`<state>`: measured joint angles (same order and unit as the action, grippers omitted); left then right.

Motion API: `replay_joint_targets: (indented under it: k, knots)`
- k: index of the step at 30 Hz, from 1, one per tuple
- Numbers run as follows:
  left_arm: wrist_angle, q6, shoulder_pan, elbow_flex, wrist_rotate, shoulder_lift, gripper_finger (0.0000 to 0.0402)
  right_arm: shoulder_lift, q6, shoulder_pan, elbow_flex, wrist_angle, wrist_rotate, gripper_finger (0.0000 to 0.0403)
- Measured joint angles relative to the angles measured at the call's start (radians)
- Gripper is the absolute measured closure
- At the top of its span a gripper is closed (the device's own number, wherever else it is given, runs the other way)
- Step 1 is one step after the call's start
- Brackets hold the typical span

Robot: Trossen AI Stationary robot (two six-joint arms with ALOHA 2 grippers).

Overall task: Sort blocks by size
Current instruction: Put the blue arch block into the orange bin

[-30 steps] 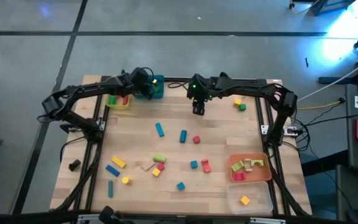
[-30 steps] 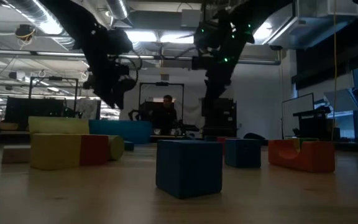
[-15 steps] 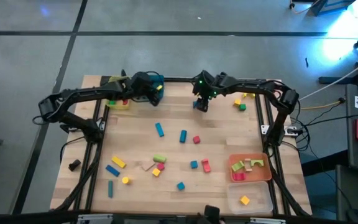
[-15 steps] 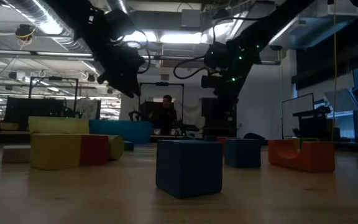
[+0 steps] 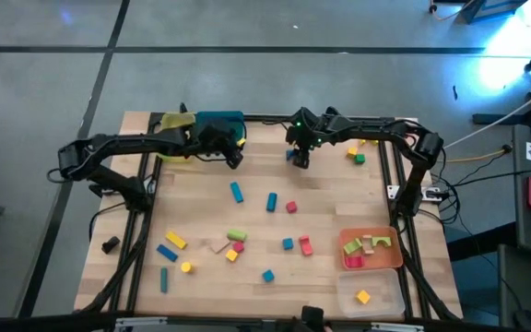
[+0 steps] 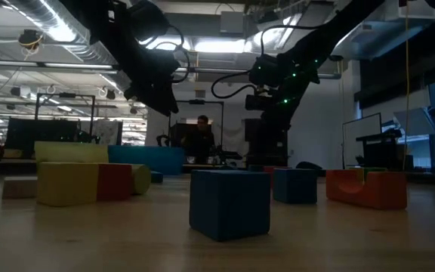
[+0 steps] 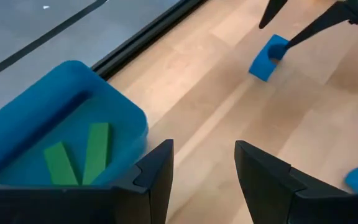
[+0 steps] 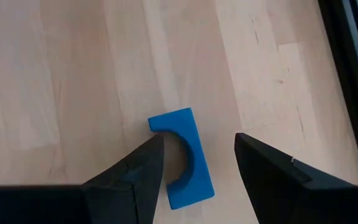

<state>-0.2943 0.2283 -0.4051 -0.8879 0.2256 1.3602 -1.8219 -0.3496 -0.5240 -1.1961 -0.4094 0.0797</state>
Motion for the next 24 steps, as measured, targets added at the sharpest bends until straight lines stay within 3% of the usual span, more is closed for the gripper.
replay_joint_targets:
  k: [11,14,19,24]
  knots:
    - [-0.001,0.040,0.073,0.000,0.001,0.000,0.0247,-0.127,0.002,0.000,-0.001,0.020,-0.028,0.0215]
    - [0.000,0.040,0.091,0.000,0.002,0.000,0.0247,-0.134,0.003,0.000,-0.003,0.018,-0.017,0.0251]
    - [0.000,0.039,0.107,0.000,0.002,0.000,0.0247,-0.125,0.005,0.001,-0.022,-0.018,-0.025,0.0354]
    - [0.004,0.030,0.110,0.000,0.002,0.000,0.0247,-0.095,0.016,0.005,-0.102,-0.192,-0.030,0.0363]
